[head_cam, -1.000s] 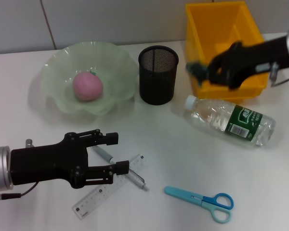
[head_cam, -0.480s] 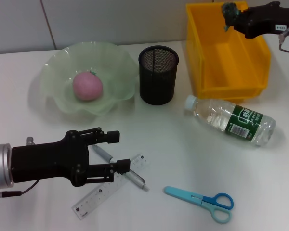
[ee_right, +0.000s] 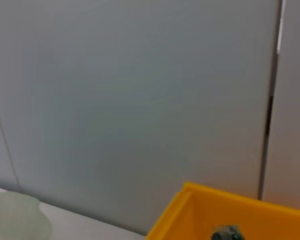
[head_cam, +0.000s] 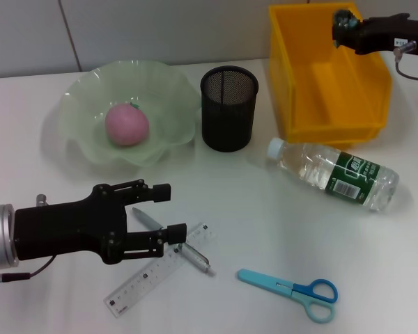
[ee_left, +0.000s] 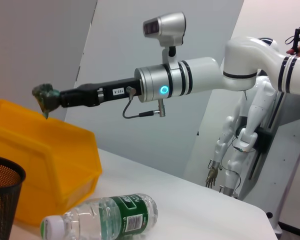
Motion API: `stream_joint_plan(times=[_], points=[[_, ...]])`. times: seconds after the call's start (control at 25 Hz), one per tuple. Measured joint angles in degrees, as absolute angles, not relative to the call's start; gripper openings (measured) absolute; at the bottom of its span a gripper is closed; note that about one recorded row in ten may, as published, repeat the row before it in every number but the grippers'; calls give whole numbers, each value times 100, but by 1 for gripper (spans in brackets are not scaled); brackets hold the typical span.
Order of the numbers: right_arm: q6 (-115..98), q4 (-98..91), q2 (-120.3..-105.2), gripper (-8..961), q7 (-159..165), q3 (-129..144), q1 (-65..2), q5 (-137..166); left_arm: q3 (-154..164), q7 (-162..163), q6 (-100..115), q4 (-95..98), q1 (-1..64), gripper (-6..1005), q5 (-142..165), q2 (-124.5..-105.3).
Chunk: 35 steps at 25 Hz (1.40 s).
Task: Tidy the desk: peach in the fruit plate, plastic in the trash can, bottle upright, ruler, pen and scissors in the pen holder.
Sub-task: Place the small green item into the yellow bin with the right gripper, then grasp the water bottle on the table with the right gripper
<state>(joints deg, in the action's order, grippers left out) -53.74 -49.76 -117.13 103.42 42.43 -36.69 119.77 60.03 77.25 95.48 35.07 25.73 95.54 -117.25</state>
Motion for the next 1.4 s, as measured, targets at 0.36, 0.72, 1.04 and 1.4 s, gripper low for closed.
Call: stream_joint_plan(times=[0.36,0.72,1.04,1.4], points=[[-5262,-4920,-11697,530,10353,4245,-3697,11982,5969,7726,9561,3507,2562,799,9553,-11719],[-5219,-4913,-11706,716,10375,4202,-3679,11982,5968,7722,9593,3507,2570,799,9579,-11708],[-5258,-4913,-11699,788,10469,4215,-3647,11975,5967,7671,9644,3507,2548,800,9570,-11706],[-5870,-5390,-11752,799,10640,4215,-3565,11923,5967,7664,9640,3506,2540,800,9571,-11689]])
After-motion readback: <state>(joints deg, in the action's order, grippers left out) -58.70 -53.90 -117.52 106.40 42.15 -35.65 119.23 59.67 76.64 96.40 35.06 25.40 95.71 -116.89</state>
